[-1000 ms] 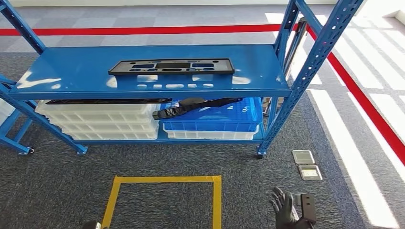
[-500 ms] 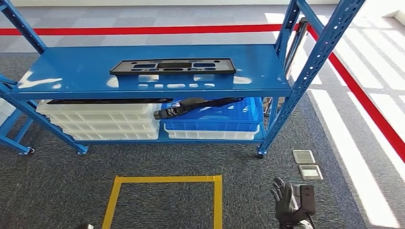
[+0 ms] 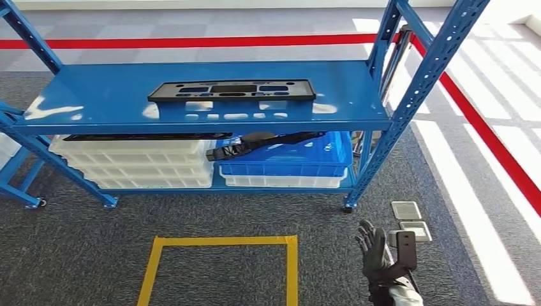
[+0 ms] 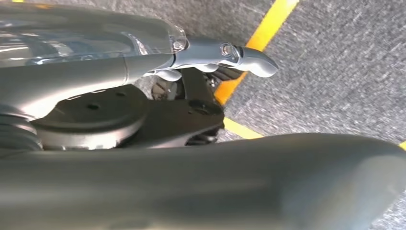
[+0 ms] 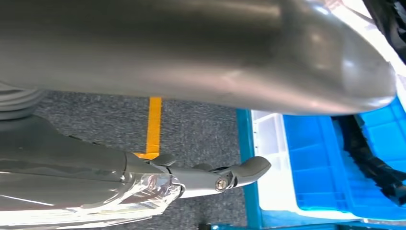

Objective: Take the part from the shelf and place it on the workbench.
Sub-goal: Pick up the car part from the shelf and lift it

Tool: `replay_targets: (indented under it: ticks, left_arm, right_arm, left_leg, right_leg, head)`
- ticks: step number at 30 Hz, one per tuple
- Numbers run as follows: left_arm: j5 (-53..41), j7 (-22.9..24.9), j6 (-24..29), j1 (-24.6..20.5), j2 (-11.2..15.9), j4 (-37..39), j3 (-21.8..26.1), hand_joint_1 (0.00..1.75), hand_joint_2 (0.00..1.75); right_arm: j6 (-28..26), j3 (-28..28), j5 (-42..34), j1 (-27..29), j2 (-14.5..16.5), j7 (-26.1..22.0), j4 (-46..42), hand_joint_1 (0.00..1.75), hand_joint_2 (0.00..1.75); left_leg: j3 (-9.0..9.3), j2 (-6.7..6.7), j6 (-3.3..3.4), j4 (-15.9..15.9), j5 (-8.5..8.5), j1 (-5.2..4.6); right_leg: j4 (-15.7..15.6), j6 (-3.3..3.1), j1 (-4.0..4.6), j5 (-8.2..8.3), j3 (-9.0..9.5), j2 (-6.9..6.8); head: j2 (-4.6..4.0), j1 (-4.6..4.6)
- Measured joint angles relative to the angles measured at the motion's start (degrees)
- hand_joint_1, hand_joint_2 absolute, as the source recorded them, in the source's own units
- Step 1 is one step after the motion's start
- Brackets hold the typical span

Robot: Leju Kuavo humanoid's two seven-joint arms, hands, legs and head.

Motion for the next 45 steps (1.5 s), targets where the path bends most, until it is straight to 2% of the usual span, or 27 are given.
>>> replay_targets:
  ticks: [3,5,6,8,9,10,11,13,15,18,20,21,23,25,26,27,29,30,31,35,37,39,40,41,42,44,45]
  left_arm:
    - [0.78,0.03,-0.47,-0.06,-0.13,0.03,1.31,0.00,0.00]
    - [1.10,0.10,-0.76,-0.05,-0.18,0.03,2.19,0.00,0.00]
    - [1.23,0.12,-0.90,-0.09,-0.19,0.03,2.60,0.00,0.00]
    - [1.46,0.12,-1.11,-0.13,-0.22,0.03,3.36,0.00,0.00]
    - [1.52,0.12,-1.21,-0.05,-0.24,0.03,3.71,0.00,0.00]
    - [1.56,0.11,-1.33,0.03,-0.25,0.03,4.06,0.00,0.00]
    - [1.62,0.10,-1.46,0.11,-0.26,0.03,4.40,0.00,0.00]
    - [1.88,0.10,-1.66,0.15,-0.26,0.03,5.07,0.00,0.00]
    - [2.28,0.12,-1.84,0.09,-0.27,0.03,5.72,0.00,0.00]
    - [2.83,0.18,-2.12,0.03,-0.30,0.03,6.69,0.00,0.00]
    - [3.09,0.19,-2.22,0.07,-0.35,0.03,7.27,0.00,0.00]
    - [3.19,0.19,-2.28,0.07,-0.40,0.03,7.51,0.00,0.00]
    - [3.29,0.19,-2.50,0.06,-0.54,0.03,7.95,0.00,0.00]
    - [3.31,0.14,-2.74,0.14,-0.66,0.03,8.34,0.00,0.00]
    - [3.31,0.09,-2.85,0.18,-0.68,0.03,8.51,0.00,0.00]
    - [3.30,0.04,-2.98,0.19,-0.70,0.03,8.65,0.00,0.00]
    - [3.28,-0.04,-3.27,0.15,-0.74,0.03,8.89,0.00,0.00]
    - [3.25,-0.08,-3.41,0.11,-0.76,0.03,8.96,0.00,0.00]
    - [3.22,-0.13,-3.54,0.08,-0.77,0.03,9.06,0.00,0.00]
    - [2.83,-0.34,-3.90,0.04,-0.82,0.03,9.42,0.00,0.00]
    - [2.62,-0.43,-3.97,-0.02,-0.83,0.03,9.59,0.00,0.00]
    - [2.55,-0.50,-4.04,0.02,-0.83,0.03,9.68,0.00,0.00]
    - [2.53,-0.56,-4.08,0.08,-0.83,0.03,9.71,0.00,0.00]
    - [2.51,-0.63,-4.13,0.13,-0.83,0.03,9.72,0.00,0.00]
    - [2.49,-0.72,-4.19,0.15,-0.83,0.03,9.74,0.00,0.00]
    - [2.46,-0.87,-4.33,0.11,-0.82,0.03,9.76,0.00,0.00]
    - [2.44,-0.91,-4.39,0.07,-0.82,0.03,9.77,0.00,0.00]
  right_arm:
    - [0.01,1.76,0.36,1.68,0.91,0.89,-4.23,0.00,0.00]
    - [0.38,3.51,0.13,2.92,1.51,1.41,-8.45,0.00,0.00]
    - [0.51,4.53,-0.09,3.49,1.77,1.78,-10.79,0.00,0.00]
    - [0.59,6.59,-0.51,4.69,2.11,2.78,-15.43,0.00,0.00]
    - [0.53,7.58,-0.69,5.34,2.20,3.32,-17.62,0.00,0.00]
    - [0.42,8.56,-0.80,5.99,2.27,3.81,-19.82,0.00,0.00]
    - [0.23,9.55,-0.83,6.62,2.35,4.20,-21.97,0.00,0.00]
    - [-0.22,11.54,-0.73,7.61,2.54,4.82,-26.03,0.00,0.00]
    - [-0.62,13.40,-0.57,8.30,2.71,5.36,-29.46,0.00,0.00]
    - [-1.14,15.98,-0.51,9.57,2.84,6.27,-33.95,0.00,0.00]
    - [-1.40,17.50,-0.56,10.27,2.81,6.66,-36.75,0.00,0.00]
    - [-1.54,18.15,-0.58,10.53,2.76,6.83,-37.94,0.00,0.00]
    - [-1.91,19.34,-0.66,11.19,2.54,7.11,-39.97,0.00,0.00]
    - [-2.28,20.37,-0.87,12.00,2.19,7.25,-41.51,0.00,0.00]
    - [-2.45,20.84,-0.98,12.34,2.01,7.29,-42.21,0.00,0.00]
    - [-2.64,21.28,-1.04,12.57,1.85,7.32,-42.89,0.00,0.00]
    - [-3.12,22.14,-0.98,12.76,1.60,7.33,-44.25,0.00,0.00]
    - [-3.32,22.54,-0.90,12.83,1.53,7.33,-44.89,0.00,0.00]
    - [-3.50,22.89,-0.83,12.97,1.47,7.30,-45.55,0.00,0.00]
    - [-3.95,24.06,-0.79,13.59,1.32,7.12,-48.14,0.00,0.00]
    - [-4.15,24.55,-0.74,13.68,1.31,7.09,-49.12,0.00,0.00]
    - [-4.32,24.82,-0.69,13.83,1.30,7.07,-49.62,0.00,0.00]
    - [-4.37,24.92,-0.68,13.92,1.29,7.07,-49.74,0.00,0.00]
    - [-4.38,25.05,-0.67,14.02,1.28,7.08,-49.87,0.00,0.00]
    - [-4.38,25.20,-0.67,14.12,1.27,7.08,-50.02,0.00,0.00]
    - [-4.38,25.52,-0.66,14.21,1.27,7.09,-50.45,0.00,0.00]
    - [-4.38,25.63,-0.66,14.20,1.27,7.08,-50.61,0.00,0.00]
  left_leg:
    - [-0.41,-0.01,-0.52,0.42,-0.24,0.03]
    - [-1.02,0.01,-1.10,1.96,-1.48,0.23]
    - [-2.11,0.02,-1.52,4.35,-2.93,0.41]
    - [-5.73,0.03,-2.22,11.87,-6.35,0.75]
    - [-7.43,0.03,-2.40,15.18,-7.31,0.88]
    - [-8.38,0.03,-2.45,16.69,-7.17,0.97]
    - [-8.27,0.03,-2.38,15.87,-5.83,1.02]
    - [-5.52,0.02,-1.92,8.80,-1.27,1.01]
    - [-3.07,0.01,-1.38,2.77,1.48,0.70]
    - [-2.58,0.02,-0.75,1.07,1.41,0.41]
    - [-2.23,0.19,-0.29,0.17,1.64,0.64]
    - [-2.07,0.28,-0.07,-0.25,1.86,0.76]
    - [-2.01,0.37,0.28,-0.43,2.02,0.71]
    - [-1.99,0.36,0.39,-0.38,2.00,0.51]
    - [-1.94,0.34,0.41,-0.36,1.98,0.45]
    - [-1.83,0.31,0.38,-0.31,1.94,0.41]
    - [-1.72,0.27,0.06,-0.01,1.65,0.28]
    - [-1.80,0.25,-0.20,0.20,1.50,0.20]
    - [-1.91,0.23,-0.45,0.36,1.39,0.14]
    - [-2.23,0.18,-1.35,1.14,0.56,0.32]
    - [-4.16,0.18,-2.17,5.68,-2.41,0.63]
    - [-7.59,0.19,-2.81,13.24,-5.80,1.02]
    - [-8.74,0.19,-2.96,15.71,-6.35,1.16]
    - [-8.98,0.19,-3.01,16.11,-5.78,1.27]
    - [-8.12,0.19,-2.96,14.14,-4.15,1.35]
    - [-4.59,0.18,-2.63,6.42,-0.10,1.33]
    - [-3.13,0.17,-2.35,3.18,1.13,1.21]
  right_leg:
    - [-0.71,-0.91,0.21,-0.20,0.02,0.03]
    - [-0.79,-1.44,0.05,-0.21,0.08,-0.04]
    - [-0.85,-1.66,-0.06,-0.22,0.10,-0.12]
    - [-0.84,-1.92,-0.05,-0.32,0.10,-0.31]
    - [-0.83,-1.98,-0.05,-0.36,0.13,-0.39]
    - [-0.82,-2.02,-0.04,-0.40,0.17,-0.42]
    - [-0.82,-2.04,-0.04,-0.44,0.27,-0.38]
    - [-0.87,-1.96,-0.06,-0.55,0.56,-0.25]
    - [-0.95,-1.65,0.01,-0.56,0.63,-0.14]
    - [-1.21,-0.69,0.09,-0.39,0.50,-0.15]
    - [-0.37,-0.23,0.19,-1.31,0.29,-0.19]
    - [1.44,-0.18,0.27,-2.60,-0.42,-0.18]
    - [8.26,-0.30,0.37,-6.20,-3.45,-0.16]
    - [13.79,-0.25,0.46,-7.84,-5.96,-0.16]
    - [13.66,-0.18,0.51,-7.04,-5.87,-0.17]
    - [11.08,-0.14,0.56,-5.23,-4.67,-0.17]
    - [3.10,-0.34,0.70,-1.41,-1.01,-0.18]
    - [0.20,-0.60,0.79,-0.39,0.25,-0.16]
    - [-1.23,-0.91,0.91,-0.11,0.81,-0.14]
    - [-1.71,-2.04,0.84,-0.03,0.83,-0.12]
    - [-1.82,-2.39,0.58,0.05,0.85,-0.30]
    - [-1.81,-2.48,0.55,0.02,0.83,-0.46]
    - [-1.81,-2.49,0.55,-0.01,0.84,-0.50]
    - [-1.80,-2.48,0.53,-0.04,0.90,-0.50]
    - [-1.80,-2.44,0.52,-0.08,1.00,-0.46]
    - [-1.82,-2.23,0.52,-0.23,1.27,-0.36]
    - [-1.81,-2.03,0.57,-0.29,1.31,-0.31]
  head:
    - [0.01,-0.04]
    - [0.01,-0.04]
    - [0.01,-0.04]
    - [0.00,-0.04]
    - [0.00,-0.04]
    - [0.00,-0.04]
    - [0.00,-0.04]
    - [0.00,-0.04]
    - [0.00,-0.05]
    - [0.00,-0.05]
    - [0.01,-0.04]
    - [0.01,-0.04]
    - [0.01,-0.04]
    - [0.00,-0.04]
    - [0.00,-0.04]
    - [0.00,-0.04]
    - [0.00,-0.04]
    - [0.01,-0.06]
    - [0.00,-0.07]
    - [0.00,-0.10]
    - [0.00,-0.14]
    - [0.00,-0.14]
    - [0.00,-0.14]
    - [0.01,-0.15]
    - [0.01,-0.15]
    - [0.01,-0.15]
    - [0.01,-0.15]
